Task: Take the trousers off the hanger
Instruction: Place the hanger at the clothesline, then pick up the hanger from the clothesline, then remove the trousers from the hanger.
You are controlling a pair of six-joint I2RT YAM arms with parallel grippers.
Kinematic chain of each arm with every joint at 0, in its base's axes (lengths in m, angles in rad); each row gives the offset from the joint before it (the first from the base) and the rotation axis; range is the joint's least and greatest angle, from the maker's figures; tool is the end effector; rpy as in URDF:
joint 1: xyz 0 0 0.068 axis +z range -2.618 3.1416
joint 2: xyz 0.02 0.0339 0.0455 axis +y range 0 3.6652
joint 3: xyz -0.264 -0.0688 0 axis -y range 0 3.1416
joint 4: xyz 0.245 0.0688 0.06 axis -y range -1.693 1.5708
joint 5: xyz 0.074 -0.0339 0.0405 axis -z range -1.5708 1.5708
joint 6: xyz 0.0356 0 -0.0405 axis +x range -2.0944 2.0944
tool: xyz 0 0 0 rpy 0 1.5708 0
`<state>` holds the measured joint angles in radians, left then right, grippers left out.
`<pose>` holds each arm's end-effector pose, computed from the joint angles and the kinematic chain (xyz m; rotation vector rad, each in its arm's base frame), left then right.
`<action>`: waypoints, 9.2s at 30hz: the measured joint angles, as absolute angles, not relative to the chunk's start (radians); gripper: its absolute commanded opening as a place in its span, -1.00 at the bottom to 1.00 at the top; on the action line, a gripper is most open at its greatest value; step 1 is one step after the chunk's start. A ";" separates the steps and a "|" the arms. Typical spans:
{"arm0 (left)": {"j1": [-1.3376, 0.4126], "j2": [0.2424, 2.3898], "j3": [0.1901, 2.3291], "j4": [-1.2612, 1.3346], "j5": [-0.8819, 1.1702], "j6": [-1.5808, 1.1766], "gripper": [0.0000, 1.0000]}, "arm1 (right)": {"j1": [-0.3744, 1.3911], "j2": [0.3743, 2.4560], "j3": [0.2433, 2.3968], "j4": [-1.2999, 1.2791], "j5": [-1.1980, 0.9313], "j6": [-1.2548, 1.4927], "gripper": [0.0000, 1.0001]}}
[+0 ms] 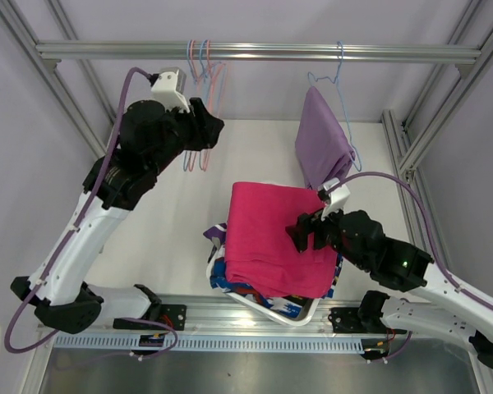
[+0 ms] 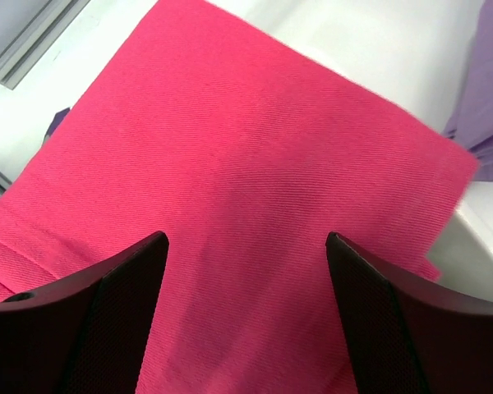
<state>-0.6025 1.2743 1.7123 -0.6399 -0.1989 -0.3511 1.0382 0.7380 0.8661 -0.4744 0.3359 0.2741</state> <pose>0.2067 -0.1336 0.5024 0.0799 1.7956 -0.5121 0.0920 0.1329 0.3454 -0.5048 1.8708 0.5659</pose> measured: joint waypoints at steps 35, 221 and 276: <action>-0.846 2.027 2.248 -0.175 0.243 -0.712 0.32 | 1.037 0.316 1.125 -0.783 0.546 0.279 0.83; -0.550 0.941 1.121 -0.340 -0.433 -0.278 -0.99 | 1.109 1.830 1.342 0.381 0.480 -0.140 0.27; -0.519 1.024 1.128 -0.291 -0.408 -0.282 -0.99 | 1.139 1.340 1.516 0.072 0.574 -0.281 -1.00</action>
<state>-0.5186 1.0237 1.1278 -0.2913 -0.4084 -0.2817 1.1393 1.3396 1.5162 0.0719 0.5739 -0.2810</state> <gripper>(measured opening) 0.006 0.062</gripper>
